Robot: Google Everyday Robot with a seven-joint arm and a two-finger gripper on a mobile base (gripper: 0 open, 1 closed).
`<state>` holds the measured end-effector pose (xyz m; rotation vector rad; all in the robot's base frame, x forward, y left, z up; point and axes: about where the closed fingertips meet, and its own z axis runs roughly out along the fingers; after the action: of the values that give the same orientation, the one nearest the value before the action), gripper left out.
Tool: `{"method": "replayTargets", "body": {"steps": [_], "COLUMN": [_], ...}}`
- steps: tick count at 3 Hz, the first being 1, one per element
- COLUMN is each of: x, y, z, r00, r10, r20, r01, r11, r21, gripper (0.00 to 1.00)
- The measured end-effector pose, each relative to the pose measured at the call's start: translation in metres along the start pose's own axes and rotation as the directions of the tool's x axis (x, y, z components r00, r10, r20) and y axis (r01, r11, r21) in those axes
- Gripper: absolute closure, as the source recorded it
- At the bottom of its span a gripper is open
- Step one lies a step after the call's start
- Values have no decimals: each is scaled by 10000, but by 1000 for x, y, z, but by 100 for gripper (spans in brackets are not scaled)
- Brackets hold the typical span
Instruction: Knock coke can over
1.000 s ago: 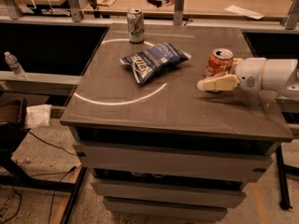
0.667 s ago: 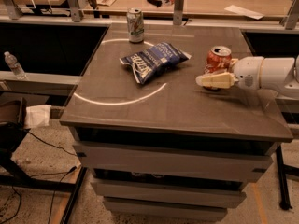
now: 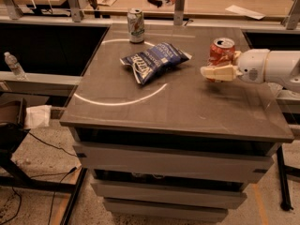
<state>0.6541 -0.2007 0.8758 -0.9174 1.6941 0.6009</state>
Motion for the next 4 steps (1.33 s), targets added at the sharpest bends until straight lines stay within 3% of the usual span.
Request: {"method": "replayTargets", "body": {"steps": [1, 2, 3, 4], "x": [-20, -41, -56, -58], "y": [-1, 0, 7, 9], "z": [-10, -22, -30, -27], "r00": [9920, 9485, 8555, 8060], "r10": [-1144, -2870, -4921, -5695], "r20": [529, 1340, 1608, 1612], "r01": [1146, 2866, 4933, 5705], "r11": [9934, 9578, 8691, 8201], "r21": [-3, 228, 351, 451], "gripper": [100, 100, 100, 100]}}
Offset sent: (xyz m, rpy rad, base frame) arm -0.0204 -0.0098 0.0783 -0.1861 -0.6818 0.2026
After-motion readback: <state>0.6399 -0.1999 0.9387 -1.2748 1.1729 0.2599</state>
